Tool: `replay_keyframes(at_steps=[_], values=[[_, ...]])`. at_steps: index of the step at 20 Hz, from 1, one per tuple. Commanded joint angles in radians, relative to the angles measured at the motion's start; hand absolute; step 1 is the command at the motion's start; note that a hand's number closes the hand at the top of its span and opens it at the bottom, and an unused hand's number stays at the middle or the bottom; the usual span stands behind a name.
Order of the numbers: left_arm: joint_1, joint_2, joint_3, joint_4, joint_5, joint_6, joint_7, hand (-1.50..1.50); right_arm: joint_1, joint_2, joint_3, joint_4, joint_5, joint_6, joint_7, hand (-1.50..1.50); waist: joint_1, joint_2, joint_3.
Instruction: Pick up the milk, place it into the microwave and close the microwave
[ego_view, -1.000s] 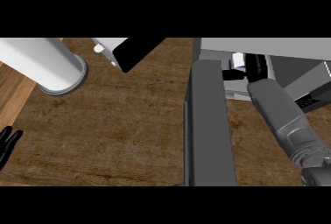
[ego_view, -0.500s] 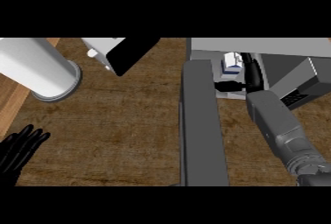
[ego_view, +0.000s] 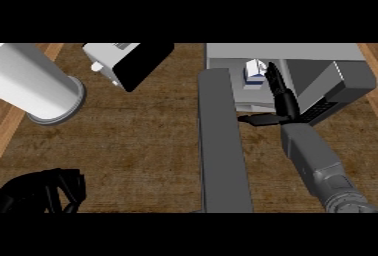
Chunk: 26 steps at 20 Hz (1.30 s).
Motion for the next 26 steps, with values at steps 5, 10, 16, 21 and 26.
replay_keyframes(at_steps=[5, 10, 16, 21, 26], values=[[-0.060, -0.005, -0.111, 0.061, -0.028, 0.071, 0.031, 1.50, 0.167, 0.059, 0.026, -0.091, -0.024, 0.082, -0.070, -1.50, -0.026, -0.012, -0.002], [-0.012, -0.005, -0.247, 0.047, -0.149, 0.087, -0.018, 1.50, 0.300, 0.028, 0.076, -0.223, -0.019, 0.125, -0.058, -1.50, -0.039, -0.019, -0.003], [-0.100, -0.005, -0.395, 0.131, -0.280, 0.224, -0.061, 1.50, 0.528, 0.014, 0.097, -0.361, -0.045, 0.184, -0.104, -1.50, -0.053, -0.021, -0.004], [-0.239, -0.005, -0.457, 0.238, -0.336, 0.243, -0.060, 1.50, 0.684, -0.006, 0.128, -0.572, -0.074, 0.237, -0.031, -1.50, -0.066, -0.022, -0.005], [-0.363, -0.005, -0.592, 0.471, -0.357, 0.326, -0.074, 1.50, 0.812, -0.024, 0.145, -0.740, -0.104, 0.271, -0.007, -1.50, -0.057, -0.014, -0.004]])
